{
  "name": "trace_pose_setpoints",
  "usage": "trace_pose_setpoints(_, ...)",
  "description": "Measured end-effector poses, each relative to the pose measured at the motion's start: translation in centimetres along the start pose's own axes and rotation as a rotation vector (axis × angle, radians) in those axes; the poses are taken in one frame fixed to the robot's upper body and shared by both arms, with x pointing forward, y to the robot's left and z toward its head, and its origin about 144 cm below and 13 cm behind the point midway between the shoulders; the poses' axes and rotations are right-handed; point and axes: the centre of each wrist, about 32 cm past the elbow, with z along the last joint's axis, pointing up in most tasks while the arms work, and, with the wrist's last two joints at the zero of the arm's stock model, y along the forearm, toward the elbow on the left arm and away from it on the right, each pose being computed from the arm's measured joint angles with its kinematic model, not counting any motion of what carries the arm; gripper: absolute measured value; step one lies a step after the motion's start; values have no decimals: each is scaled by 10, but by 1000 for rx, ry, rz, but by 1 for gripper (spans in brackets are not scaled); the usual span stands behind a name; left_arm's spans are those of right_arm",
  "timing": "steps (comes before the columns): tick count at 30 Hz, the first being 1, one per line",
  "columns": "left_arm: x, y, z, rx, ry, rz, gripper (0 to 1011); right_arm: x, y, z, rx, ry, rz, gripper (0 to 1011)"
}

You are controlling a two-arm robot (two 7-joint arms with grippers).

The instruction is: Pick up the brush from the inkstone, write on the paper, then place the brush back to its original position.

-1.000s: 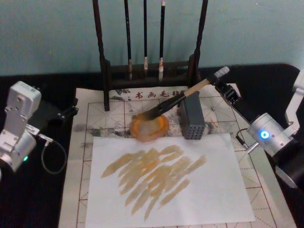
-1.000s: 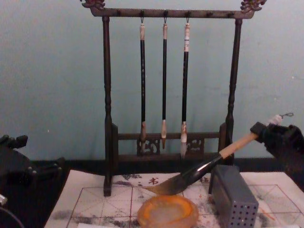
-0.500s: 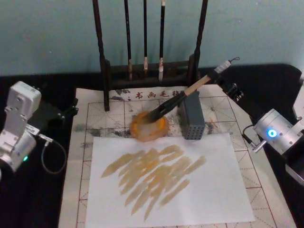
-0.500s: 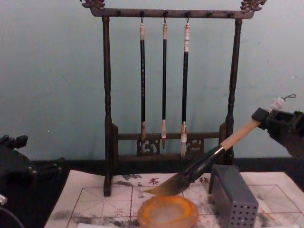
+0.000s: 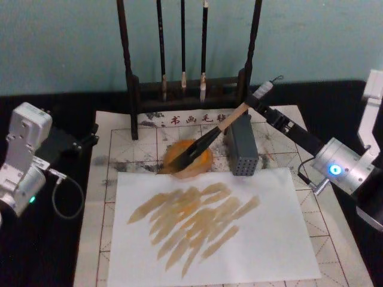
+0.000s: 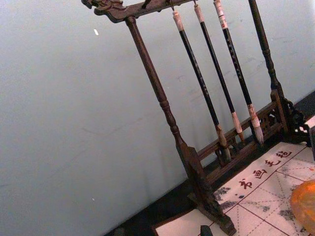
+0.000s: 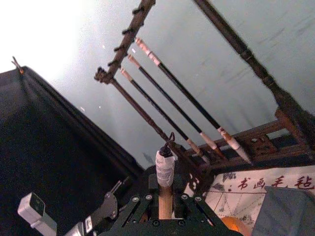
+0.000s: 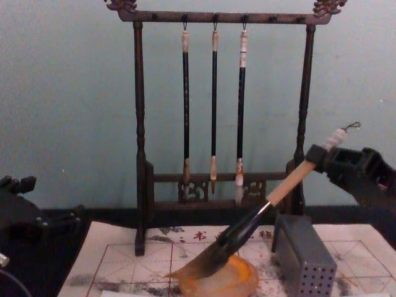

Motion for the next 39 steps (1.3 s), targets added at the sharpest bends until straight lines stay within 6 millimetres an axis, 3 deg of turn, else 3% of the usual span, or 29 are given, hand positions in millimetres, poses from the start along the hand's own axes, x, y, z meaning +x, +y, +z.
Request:
trace_pose_setpoints(14,0,0,0,0,0,0,1001,1,28,3,-101,-125,46,174)
trace_pose_setpoints(39,0,0,0,0,0,0,1001,-16,73,-3,-203,-308,109,174)
